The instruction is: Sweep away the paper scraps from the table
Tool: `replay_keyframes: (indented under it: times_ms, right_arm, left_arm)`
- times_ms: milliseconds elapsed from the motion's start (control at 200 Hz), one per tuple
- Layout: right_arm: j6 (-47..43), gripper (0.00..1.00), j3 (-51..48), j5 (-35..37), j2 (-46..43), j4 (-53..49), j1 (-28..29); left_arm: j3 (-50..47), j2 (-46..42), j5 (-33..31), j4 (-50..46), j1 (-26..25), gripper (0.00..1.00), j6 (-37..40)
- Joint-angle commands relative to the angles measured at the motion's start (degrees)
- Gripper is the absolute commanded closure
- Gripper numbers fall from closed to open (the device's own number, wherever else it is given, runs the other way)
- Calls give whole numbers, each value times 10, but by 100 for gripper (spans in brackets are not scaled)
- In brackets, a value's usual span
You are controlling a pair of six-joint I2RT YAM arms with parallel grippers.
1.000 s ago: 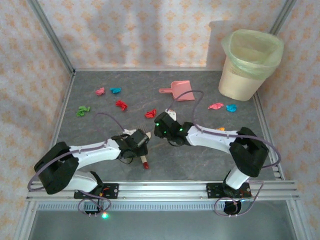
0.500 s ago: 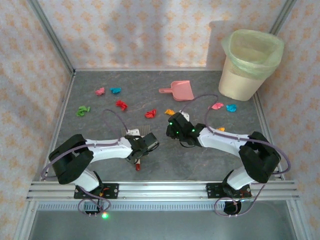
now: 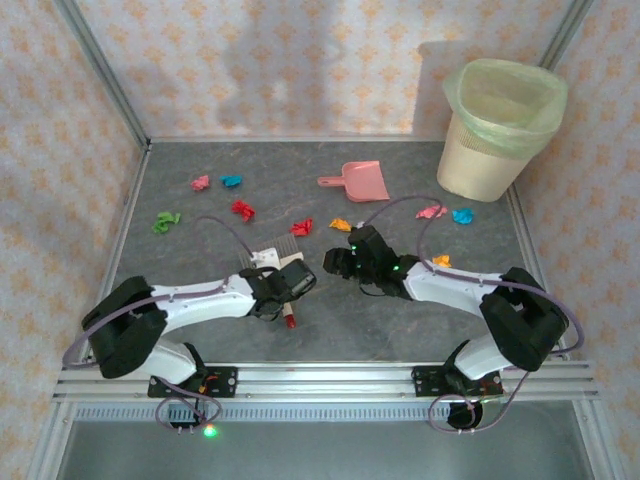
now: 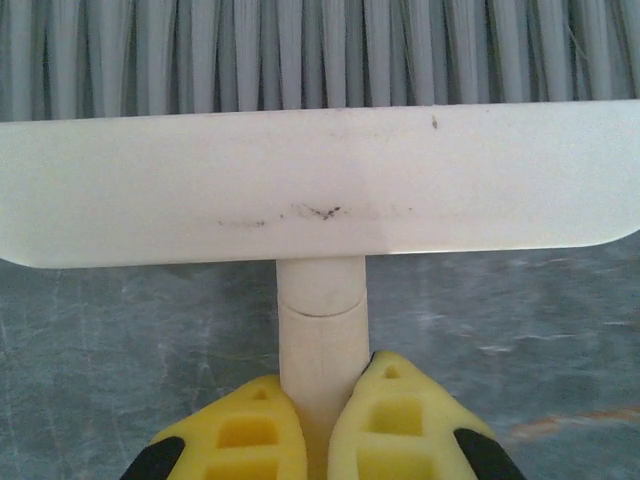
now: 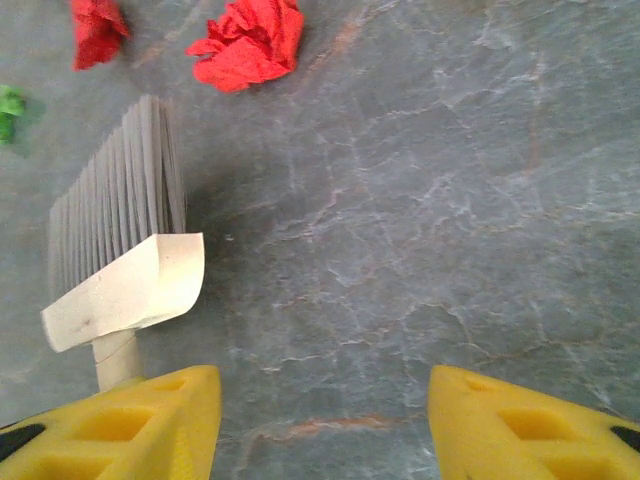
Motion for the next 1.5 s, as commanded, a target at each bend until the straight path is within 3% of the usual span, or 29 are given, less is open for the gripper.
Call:
replay_keyframes:
  times_ms: [0,170,395,886,1216,1496]
  right_arm:
    - [22,41,-23,-107,-11,99,-27]
    - [40,38,-32,-188,-8,170,-30]
    - [68,38,-36,-221,5,214,-30]
    - [98,47,-26,-228,44,225,-30]
    - [115,66,-27,-231,50,238,-34]
    - [144,97,-35,-225,52,255,-41]
  left_arm:
    - [-2,-44,-10,10,10,100,25]
    - [0,-87,77,23,30,100,61]
    - [37,-102,160,-1,36,100,86]
    - [58,-81,210,12,40,100,85]
    - [56,-87,201,6,40,100,86]
    - [56,-89,205,10,40,100,90]
